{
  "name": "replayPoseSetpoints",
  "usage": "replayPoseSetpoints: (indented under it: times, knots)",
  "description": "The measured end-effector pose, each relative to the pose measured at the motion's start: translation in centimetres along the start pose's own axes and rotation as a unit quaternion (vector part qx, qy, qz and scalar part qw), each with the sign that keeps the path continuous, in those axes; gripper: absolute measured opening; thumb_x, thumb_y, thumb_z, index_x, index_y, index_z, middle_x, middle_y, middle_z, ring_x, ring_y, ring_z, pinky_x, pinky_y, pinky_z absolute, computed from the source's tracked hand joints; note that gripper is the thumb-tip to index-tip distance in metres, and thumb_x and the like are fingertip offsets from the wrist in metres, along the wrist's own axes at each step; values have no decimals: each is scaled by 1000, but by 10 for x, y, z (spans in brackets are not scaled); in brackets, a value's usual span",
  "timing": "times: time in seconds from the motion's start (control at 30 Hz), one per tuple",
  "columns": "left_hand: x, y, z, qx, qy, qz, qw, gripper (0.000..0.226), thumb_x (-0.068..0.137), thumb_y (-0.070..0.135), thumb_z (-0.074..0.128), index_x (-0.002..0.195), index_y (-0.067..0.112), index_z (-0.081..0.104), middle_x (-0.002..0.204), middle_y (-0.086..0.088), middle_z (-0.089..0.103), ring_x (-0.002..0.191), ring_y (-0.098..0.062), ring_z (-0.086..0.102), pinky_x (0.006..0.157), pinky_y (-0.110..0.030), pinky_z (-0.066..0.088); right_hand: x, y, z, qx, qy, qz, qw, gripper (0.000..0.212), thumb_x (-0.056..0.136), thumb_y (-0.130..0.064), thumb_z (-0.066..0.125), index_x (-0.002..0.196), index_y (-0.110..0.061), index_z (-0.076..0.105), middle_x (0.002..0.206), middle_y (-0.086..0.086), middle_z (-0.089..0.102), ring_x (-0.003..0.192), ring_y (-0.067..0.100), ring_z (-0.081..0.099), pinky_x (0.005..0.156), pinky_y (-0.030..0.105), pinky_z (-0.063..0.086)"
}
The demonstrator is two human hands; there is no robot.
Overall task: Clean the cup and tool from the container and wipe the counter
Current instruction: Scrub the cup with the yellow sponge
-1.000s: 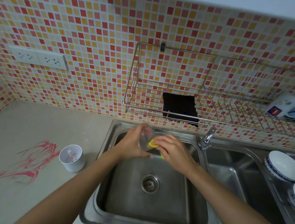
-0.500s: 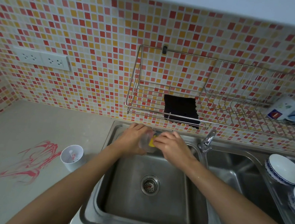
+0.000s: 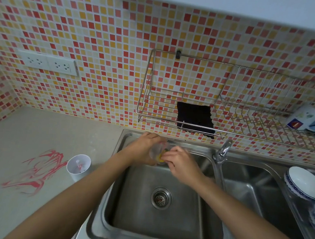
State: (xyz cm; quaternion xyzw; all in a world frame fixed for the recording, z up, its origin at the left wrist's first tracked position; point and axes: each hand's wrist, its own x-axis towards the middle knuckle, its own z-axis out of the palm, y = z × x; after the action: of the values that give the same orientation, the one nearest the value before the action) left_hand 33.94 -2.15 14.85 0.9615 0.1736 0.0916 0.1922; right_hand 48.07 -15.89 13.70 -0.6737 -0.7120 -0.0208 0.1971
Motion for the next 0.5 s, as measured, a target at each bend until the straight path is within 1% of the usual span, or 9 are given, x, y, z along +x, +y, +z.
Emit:
replayPoseSetpoints:
  times: [0.07, 0.1, 0.13, 0.17, 0.23, 0.3, 0.37, 0.43, 0.5]
  knots:
    - [-3, 1, 0, 14, 0, 9, 1000, 75, 72, 36, 81, 138, 25, 48, 137, 9, 51, 127, -12, 40, 97, -17, 26, 2, 0, 1, 124, -58, 106, 985, 20, 87, -14, 67, 103, -21, 75, 101, -3, 72, 93, 12, 56, 82, 16, 39]
    - [-4, 2, 2, 17, -1, 11, 1000, 74, 73, 35, 81, 138, 24, 48, 137, 9, 51, 127, -12, 40, 95, -14, 21, 2, 2, 1, 130, -81, 110, 982, 20, 88, -16, 66, 104, -23, 75, 100, -3, 72, 91, 8, 54, 79, 10, 36]
    - [-6, 3, 4, 16, 0, 13, 1000, 73, 73, 34, 80, 138, 24, 48, 138, 9, 51, 128, -12, 39, 95, -13, 19, 2, 4, -1, 115, -88, 94, 985, 20, 87, -16, 66, 104, -24, 75, 99, -4, 72, 89, 6, 51, 78, 10, 35]
    - [-6, 5, 5, 13, -2, 13, 1000, 74, 73, 32, 80, 139, 24, 48, 139, 8, 50, 129, -12, 38, 97, -13, 19, 2, 7, -3, 73, -95, 62, 991, 22, 85, -15, 68, 103, -25, 75, 98, -7, 72, 88, 8, 49, 79, 16, 38]
    - [-4, 8, 7, 11, -6, 11, 1000, 76, 72, 29, 80, 140, 24, 47, 140, 6, 49, 130, -14, 37, 101, -15, 22, 0, 13, 0, -71, -65, -27, 995, 30, 73, -9, 76, 98, -24, 75, 92, -11, 72, 85, 15, 50, 75, 29, 45]
    - [-2, 9, 5, 5, -7, 4, 1000, 78, 71, 29, 81, 140, 25, 47, 140, 6, 49, 130, -15, 37, 107, -22, 29, -3, 11, 5, -123, -40, -38, 991, 33, 65, -6, 78, 93, -23, 75, 87, -12, 71, 84, 18, 51, 72, 32, 47]
    - [-2, 8, 4, 10, -13, 7, 1000, 77, 71, 29, 82, 140, 23, 47, 140, 6, 50, 129, -15, 38, 108, -22, 29, -6, 8, 8, -27, -50, 9, 998, 28, 76, -8, 72, 97, -26, 75, 92, -14, 72, 86, 15, 48, 79, 27, 43]
    - [-5, 6, 5, 17, -26, 6, 1000, 78, 72, 30, 81, 141, 23, 46, 139, 6, 50, 130, -14, 38, 102, -16, 23, -8, 12, 7, 91, -96, 83, 988, 23, 87, -16, 66, 104, -29, 74, 102, -13, 71, 91, 12, 47, 84, 22, 38]
    - [-8, 5, 8, 11, -28, -7, 1000, 80, 72, 31, 82, 142, 25, 44, 140, 6, 49, 130, -14, 37, 100, -17, 25, -7, 19, 2, 99, -103, 69, 987, 23, 89, -18, 65, 106, -29, 73, 104, -12, 71, 91, 8, 45, 84, 20, 36]
